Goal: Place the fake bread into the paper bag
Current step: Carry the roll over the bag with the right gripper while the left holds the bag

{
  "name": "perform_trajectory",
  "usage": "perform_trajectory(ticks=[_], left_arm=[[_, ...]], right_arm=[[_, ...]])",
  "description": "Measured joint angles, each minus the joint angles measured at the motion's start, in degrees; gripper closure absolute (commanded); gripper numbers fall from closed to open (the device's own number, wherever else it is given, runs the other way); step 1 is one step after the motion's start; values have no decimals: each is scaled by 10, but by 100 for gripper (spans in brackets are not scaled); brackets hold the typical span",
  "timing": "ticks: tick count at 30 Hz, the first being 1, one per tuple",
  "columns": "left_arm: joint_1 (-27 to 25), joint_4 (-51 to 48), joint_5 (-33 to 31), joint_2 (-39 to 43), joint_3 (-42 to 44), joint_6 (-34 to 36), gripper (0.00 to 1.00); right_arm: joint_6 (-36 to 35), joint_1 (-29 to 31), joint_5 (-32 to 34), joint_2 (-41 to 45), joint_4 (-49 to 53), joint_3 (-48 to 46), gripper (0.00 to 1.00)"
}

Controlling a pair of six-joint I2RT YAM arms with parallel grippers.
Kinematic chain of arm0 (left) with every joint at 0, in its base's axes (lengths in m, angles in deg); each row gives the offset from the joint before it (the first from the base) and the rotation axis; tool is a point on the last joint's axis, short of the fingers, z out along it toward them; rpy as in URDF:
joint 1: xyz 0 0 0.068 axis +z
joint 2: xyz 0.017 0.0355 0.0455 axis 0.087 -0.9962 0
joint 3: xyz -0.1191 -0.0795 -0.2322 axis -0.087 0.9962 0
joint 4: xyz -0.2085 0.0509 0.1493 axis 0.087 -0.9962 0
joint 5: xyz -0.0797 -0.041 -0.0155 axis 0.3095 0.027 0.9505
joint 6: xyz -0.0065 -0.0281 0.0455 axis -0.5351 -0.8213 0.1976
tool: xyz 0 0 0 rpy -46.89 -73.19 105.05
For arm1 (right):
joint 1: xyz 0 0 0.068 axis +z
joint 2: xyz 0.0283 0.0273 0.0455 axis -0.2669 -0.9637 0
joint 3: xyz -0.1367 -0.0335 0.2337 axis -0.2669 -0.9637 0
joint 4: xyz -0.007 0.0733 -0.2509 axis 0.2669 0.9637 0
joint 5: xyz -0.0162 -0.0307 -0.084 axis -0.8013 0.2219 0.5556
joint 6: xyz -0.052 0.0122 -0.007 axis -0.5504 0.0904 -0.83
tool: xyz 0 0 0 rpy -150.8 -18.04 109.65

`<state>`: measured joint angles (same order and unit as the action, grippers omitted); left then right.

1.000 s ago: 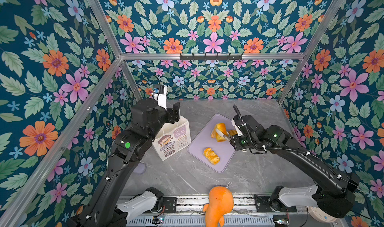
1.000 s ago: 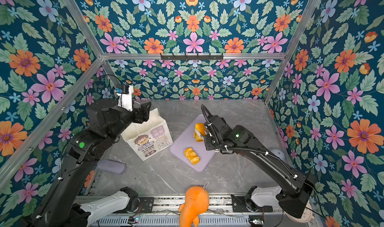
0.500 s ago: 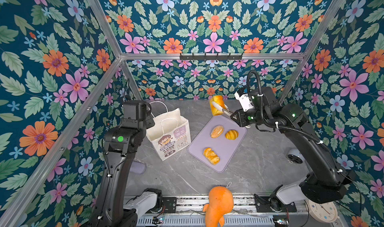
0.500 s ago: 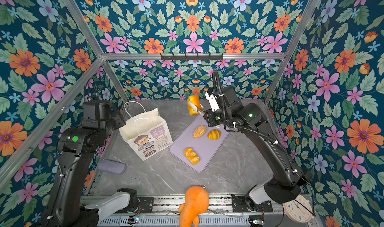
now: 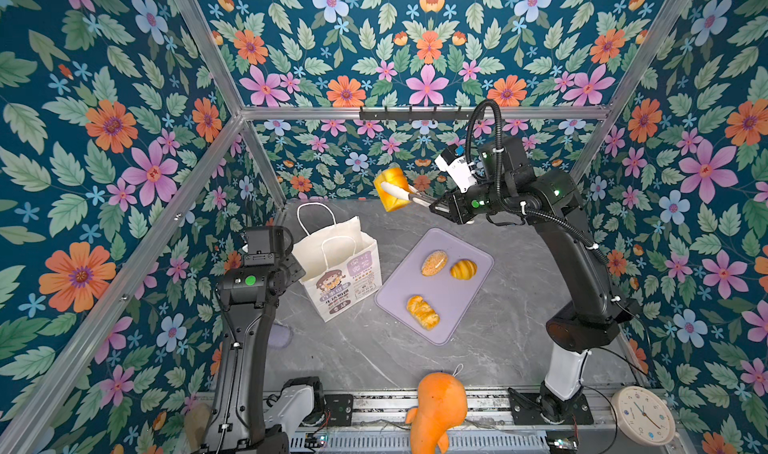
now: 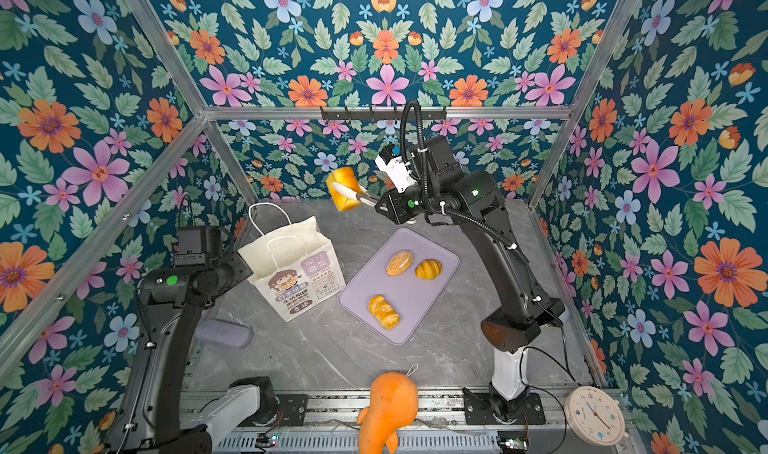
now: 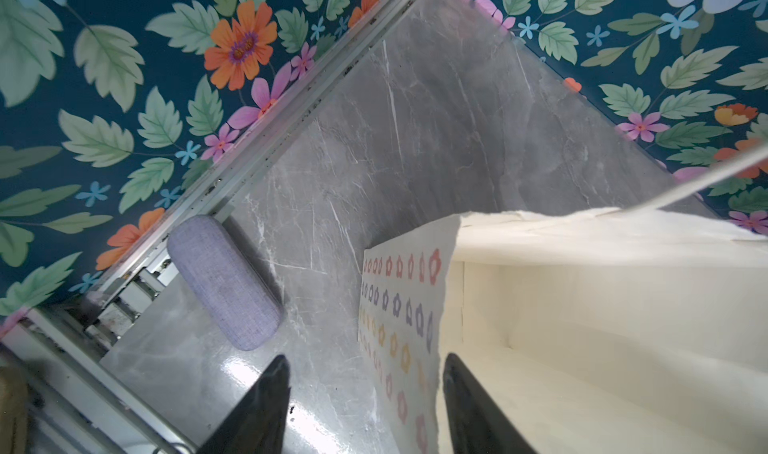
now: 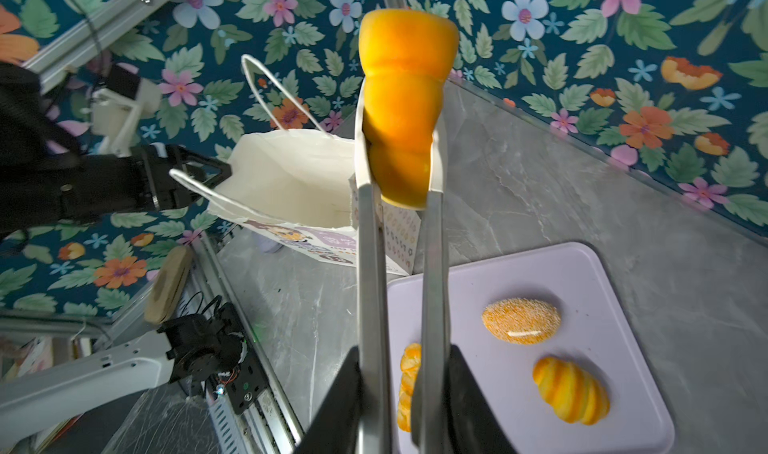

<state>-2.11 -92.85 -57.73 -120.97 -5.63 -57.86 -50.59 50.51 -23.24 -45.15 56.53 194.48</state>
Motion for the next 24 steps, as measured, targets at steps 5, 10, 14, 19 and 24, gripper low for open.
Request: perform_trajectory(ticks=[5,10,14,19,24], left_arm=[[38,35,59,-3,14,16,61],[44,68,104,-27,16,42,73],[46,85,130,-45,5,69,75],[46,99,142,-67,-11,106,85],[46,102,151,-94,-28,136,86]], right_arm=[[-66,-1,-79,0,-1,-31,71],[-126,-2,-149,-16,-9,-28,71],[-170,-8,-196,-57,-9,18,71],[-205,-19,-235,-93,-5,54,70],[-228,-20,-256,-108,-5,57,70]])
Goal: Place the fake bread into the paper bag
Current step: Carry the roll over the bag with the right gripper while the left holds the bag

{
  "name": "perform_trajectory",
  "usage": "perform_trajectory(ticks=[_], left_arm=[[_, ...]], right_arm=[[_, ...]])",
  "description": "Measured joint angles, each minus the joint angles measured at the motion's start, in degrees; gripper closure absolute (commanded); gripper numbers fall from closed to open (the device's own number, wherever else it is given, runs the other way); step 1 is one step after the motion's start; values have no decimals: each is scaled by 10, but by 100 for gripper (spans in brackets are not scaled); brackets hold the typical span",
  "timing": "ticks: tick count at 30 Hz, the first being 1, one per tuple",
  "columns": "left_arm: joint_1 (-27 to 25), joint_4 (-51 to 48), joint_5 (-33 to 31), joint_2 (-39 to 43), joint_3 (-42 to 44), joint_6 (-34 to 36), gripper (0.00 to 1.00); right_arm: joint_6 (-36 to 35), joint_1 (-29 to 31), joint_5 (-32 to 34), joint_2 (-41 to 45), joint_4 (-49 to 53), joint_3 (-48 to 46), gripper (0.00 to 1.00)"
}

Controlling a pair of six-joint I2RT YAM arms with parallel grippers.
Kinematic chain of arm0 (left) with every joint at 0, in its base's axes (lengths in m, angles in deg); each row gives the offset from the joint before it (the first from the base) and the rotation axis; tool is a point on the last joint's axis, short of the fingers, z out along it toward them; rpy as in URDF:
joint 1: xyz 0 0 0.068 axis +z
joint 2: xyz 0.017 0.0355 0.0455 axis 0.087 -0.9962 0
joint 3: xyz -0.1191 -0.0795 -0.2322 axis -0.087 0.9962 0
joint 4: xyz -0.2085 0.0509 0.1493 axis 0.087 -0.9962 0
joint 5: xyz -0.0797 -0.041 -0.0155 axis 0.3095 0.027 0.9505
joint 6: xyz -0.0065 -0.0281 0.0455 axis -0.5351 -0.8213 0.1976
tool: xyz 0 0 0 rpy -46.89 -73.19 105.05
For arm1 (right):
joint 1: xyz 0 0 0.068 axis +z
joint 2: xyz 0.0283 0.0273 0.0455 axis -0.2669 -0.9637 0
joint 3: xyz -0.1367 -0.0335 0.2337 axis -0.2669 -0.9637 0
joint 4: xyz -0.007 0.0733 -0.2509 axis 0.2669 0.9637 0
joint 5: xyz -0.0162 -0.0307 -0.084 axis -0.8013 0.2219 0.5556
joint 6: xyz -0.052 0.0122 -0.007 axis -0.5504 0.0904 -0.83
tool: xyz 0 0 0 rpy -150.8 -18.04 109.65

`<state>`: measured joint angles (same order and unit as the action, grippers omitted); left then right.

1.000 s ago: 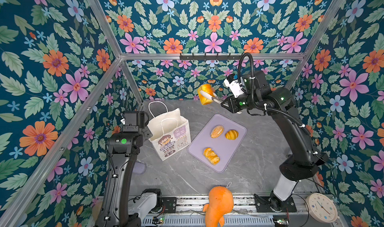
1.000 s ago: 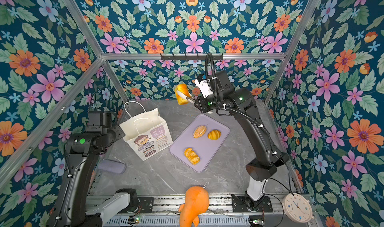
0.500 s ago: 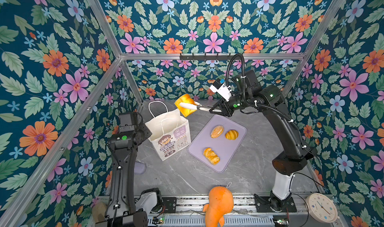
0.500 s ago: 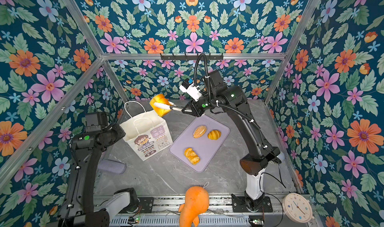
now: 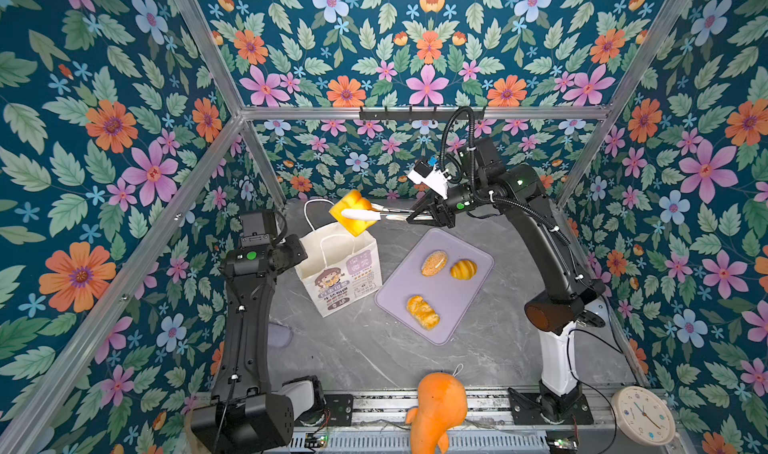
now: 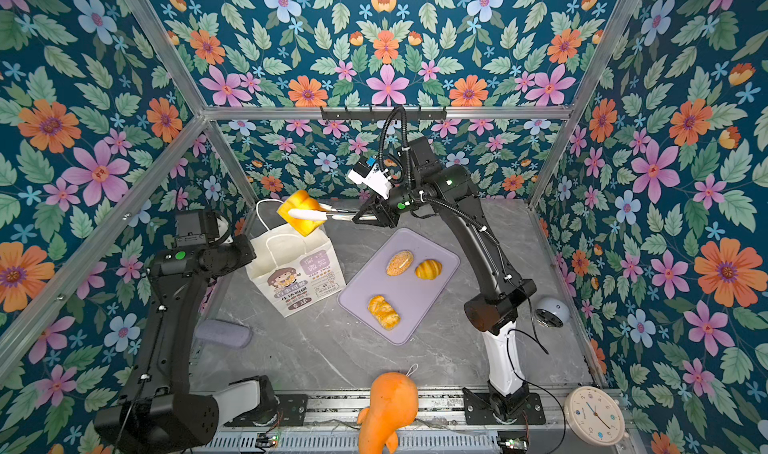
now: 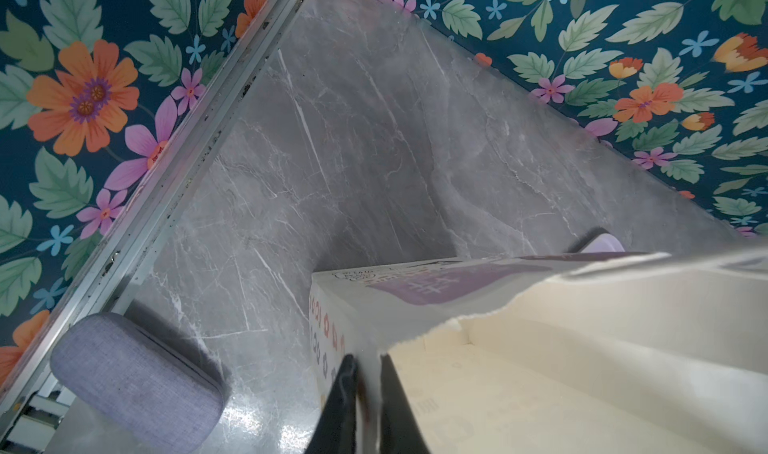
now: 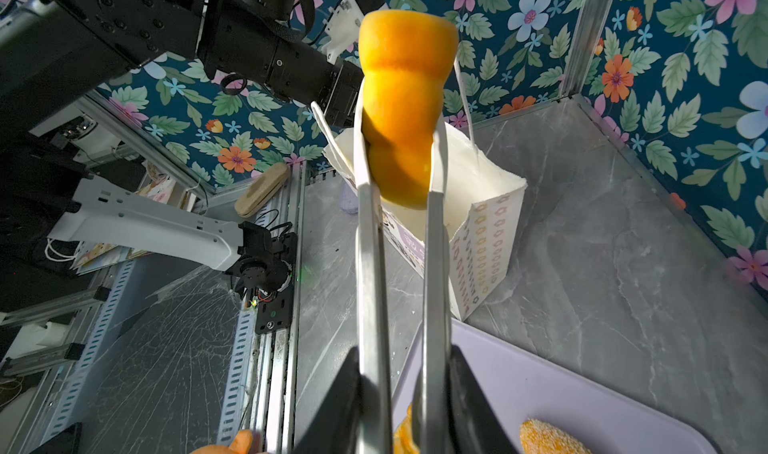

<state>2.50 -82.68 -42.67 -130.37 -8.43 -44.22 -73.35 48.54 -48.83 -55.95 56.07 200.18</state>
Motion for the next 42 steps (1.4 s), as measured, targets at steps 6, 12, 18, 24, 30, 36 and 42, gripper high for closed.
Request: perform_trajectory(ticks=[6,12,18,24,30,36,42], left_arm=[[0,5,4,-42,-54,45,86],[0,12,43,-84,-94,73,78],[0,-6,16,-90,-119,54,53],[-13,-50,-6,-59,-89,25,50],[-13,-72,-19,-45,-51,25,51],[-15,-71,-3,-50,-50,30,65],[-15,-59,2,-69,-62,53,82]], right_arm=[[-17,0,-14,-7,-17,-14,70],[-48,0,-8,-35,-26,-2,70],[-74,0,-4,-43,-26,1,70],[-87,-3,-4,-53,-26,3,70],[-100,-6,-4,-63,-26,6,70],[-118,-5,-7,-68,-26,6,70],[-135,-5,-9,-76,-26,7,69]])
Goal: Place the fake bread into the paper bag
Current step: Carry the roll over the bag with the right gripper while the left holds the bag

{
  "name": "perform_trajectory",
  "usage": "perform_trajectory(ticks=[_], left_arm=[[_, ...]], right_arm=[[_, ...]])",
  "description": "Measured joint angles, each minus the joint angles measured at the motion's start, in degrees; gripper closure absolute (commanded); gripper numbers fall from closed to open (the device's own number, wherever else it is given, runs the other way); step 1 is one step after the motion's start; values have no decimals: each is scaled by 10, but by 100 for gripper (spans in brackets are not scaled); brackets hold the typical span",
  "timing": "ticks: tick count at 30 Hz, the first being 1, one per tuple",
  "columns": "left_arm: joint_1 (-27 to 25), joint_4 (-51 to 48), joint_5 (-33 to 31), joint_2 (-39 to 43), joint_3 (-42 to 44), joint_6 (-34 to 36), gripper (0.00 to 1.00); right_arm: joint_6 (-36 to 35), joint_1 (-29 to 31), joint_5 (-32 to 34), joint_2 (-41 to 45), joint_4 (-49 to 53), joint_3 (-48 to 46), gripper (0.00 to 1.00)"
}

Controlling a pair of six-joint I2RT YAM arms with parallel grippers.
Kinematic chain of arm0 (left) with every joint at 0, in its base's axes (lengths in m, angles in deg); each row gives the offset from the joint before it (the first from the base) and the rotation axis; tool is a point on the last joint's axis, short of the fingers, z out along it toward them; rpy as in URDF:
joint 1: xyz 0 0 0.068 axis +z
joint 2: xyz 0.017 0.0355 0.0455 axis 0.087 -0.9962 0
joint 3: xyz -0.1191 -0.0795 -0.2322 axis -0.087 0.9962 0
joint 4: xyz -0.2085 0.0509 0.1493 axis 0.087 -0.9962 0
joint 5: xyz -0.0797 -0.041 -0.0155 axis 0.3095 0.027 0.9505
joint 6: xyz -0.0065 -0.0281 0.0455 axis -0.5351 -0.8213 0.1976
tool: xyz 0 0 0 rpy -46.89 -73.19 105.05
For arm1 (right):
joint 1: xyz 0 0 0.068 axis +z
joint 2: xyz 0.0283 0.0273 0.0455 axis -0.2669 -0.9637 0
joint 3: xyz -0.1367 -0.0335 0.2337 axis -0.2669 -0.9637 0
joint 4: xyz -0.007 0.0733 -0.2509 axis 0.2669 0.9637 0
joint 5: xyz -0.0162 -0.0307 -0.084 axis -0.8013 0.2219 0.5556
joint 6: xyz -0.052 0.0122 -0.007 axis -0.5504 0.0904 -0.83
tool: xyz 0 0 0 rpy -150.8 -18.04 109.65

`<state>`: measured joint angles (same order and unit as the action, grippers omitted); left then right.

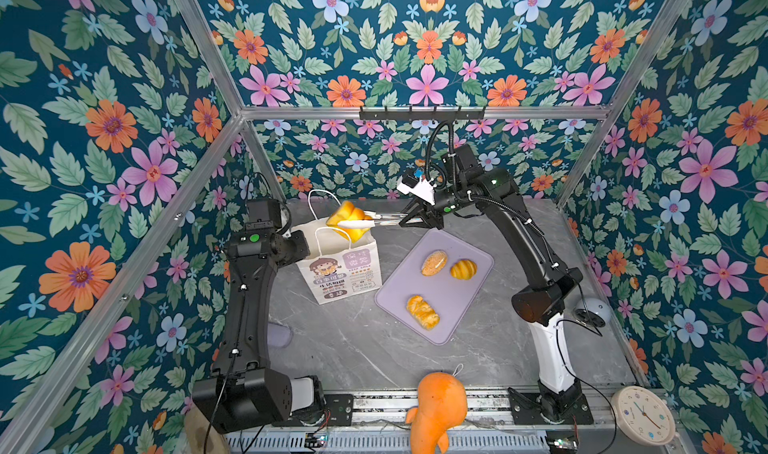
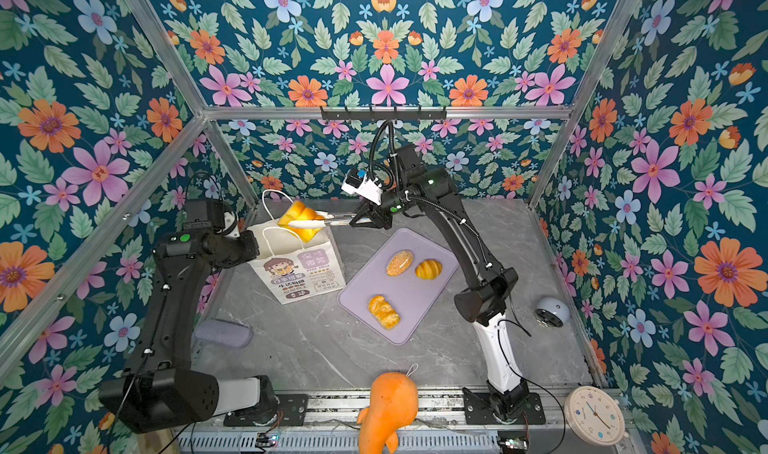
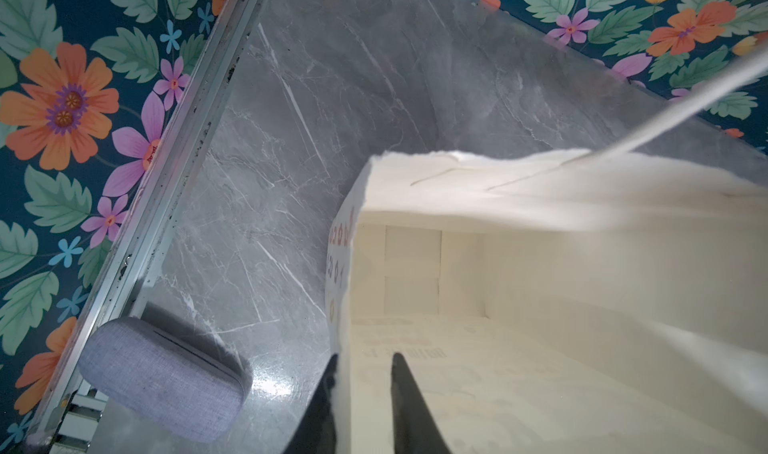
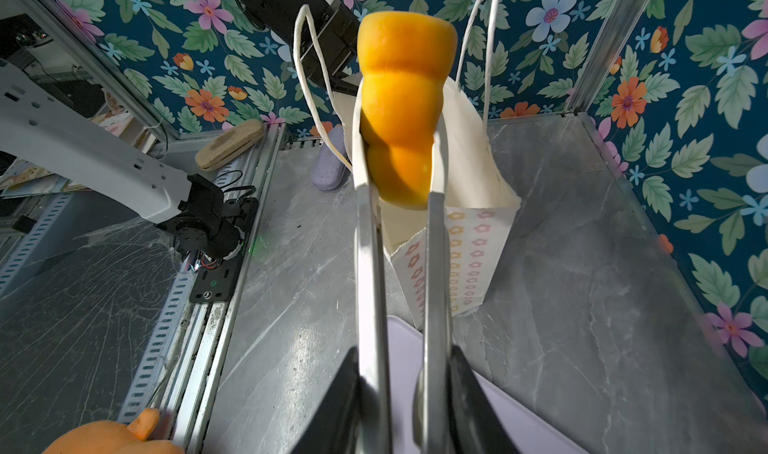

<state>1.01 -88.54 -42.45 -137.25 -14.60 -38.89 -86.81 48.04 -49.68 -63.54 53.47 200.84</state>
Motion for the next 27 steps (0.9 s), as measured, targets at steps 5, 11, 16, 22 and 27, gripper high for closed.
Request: perform_trajectory(ticks=[5,11,16,22,27], left_arm=[[0,7,11,-13,-9,22,90],[0,13,12,-38,-34,52,91],[0,15,26,-47,-36,71,92],[0,28,47,-49,-37,82,92],[0,34,56,-48,-32,86,92]], right_arm=[[-7,0,1,-7,0,0,69],[-11,2,5,-26,-4,14,68],[-25,12,19,-40,-10,16,68],[-43,15,33,-53,-12,19,68],[-55,26,54,-65,-14,20,66]])
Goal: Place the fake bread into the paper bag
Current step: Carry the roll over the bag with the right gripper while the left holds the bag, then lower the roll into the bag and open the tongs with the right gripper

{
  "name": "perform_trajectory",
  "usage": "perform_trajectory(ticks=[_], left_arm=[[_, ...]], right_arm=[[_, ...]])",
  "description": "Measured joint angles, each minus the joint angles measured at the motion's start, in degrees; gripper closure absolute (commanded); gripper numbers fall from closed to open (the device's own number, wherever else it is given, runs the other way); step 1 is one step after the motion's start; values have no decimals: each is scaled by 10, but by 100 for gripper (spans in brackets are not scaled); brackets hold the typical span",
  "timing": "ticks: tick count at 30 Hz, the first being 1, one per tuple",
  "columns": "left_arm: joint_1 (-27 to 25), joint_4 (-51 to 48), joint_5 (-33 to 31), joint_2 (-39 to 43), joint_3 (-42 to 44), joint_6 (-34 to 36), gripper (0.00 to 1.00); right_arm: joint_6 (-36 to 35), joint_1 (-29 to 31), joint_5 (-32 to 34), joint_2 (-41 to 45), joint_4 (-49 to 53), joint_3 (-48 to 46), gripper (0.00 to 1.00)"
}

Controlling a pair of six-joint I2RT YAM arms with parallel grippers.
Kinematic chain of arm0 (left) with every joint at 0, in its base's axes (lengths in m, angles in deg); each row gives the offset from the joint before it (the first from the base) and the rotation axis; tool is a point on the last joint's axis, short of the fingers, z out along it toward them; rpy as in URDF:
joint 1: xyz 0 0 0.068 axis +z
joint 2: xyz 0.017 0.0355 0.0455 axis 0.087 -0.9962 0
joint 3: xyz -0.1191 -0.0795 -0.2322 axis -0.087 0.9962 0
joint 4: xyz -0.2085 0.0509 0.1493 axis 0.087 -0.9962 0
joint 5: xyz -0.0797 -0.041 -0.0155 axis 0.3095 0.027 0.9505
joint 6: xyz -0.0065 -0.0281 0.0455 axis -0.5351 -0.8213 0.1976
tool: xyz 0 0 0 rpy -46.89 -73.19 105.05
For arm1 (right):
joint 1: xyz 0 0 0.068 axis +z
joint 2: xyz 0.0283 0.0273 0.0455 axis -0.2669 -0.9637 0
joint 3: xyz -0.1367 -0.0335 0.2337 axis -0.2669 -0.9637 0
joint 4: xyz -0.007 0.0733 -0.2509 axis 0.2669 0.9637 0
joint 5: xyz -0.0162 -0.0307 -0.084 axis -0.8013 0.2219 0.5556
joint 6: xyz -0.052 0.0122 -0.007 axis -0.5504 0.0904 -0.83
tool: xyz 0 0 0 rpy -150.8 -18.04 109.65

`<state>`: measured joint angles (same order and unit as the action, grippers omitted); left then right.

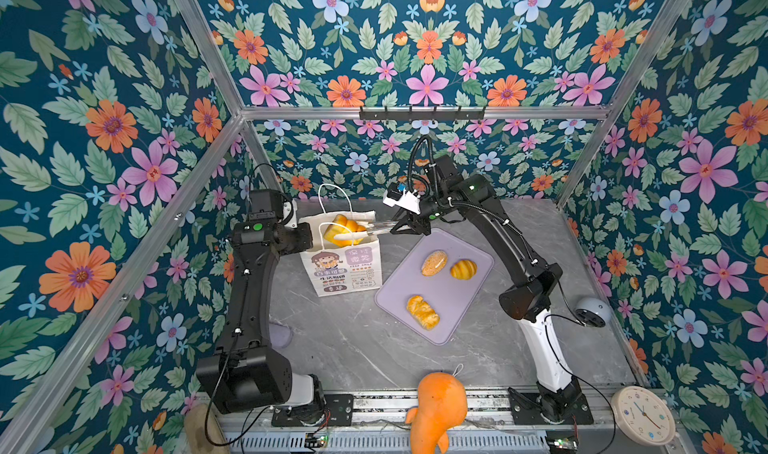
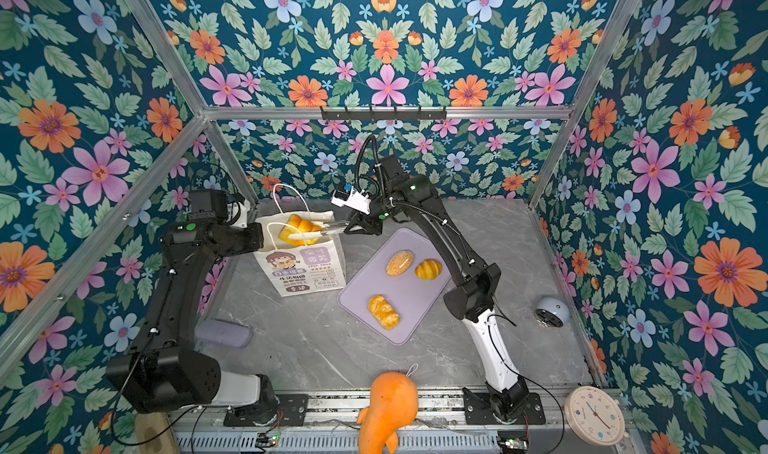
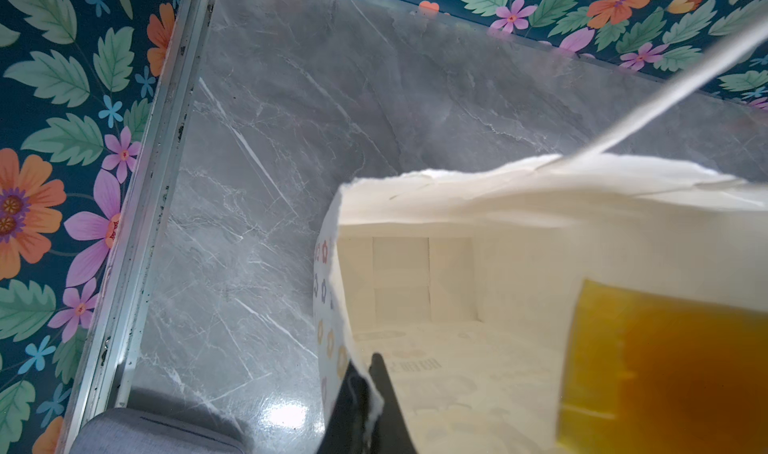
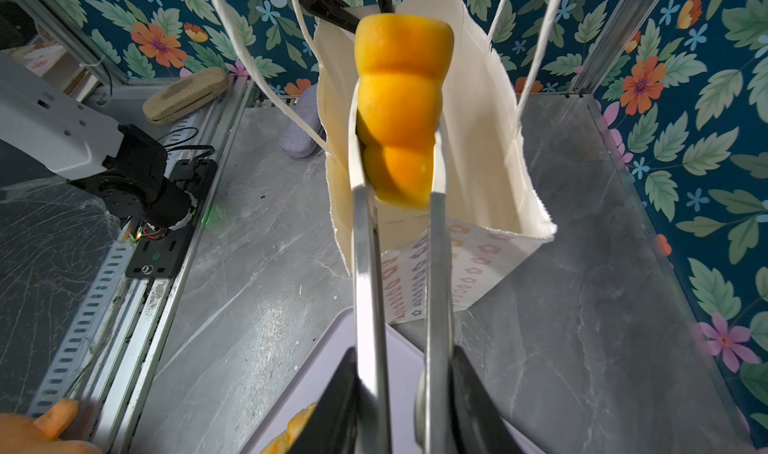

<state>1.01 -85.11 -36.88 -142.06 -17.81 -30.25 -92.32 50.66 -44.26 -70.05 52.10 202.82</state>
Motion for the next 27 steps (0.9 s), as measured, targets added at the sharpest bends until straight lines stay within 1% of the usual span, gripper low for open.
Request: perform_trajectory(ticks=[15,27], left_arm=[[-2,10,21,14,5,6,95],[-9,21,36,22,10,6,95]], right_arm=[[-15,18,47,-10,-11,0,64],[-34,33,111,-10,-2,-1,63]])
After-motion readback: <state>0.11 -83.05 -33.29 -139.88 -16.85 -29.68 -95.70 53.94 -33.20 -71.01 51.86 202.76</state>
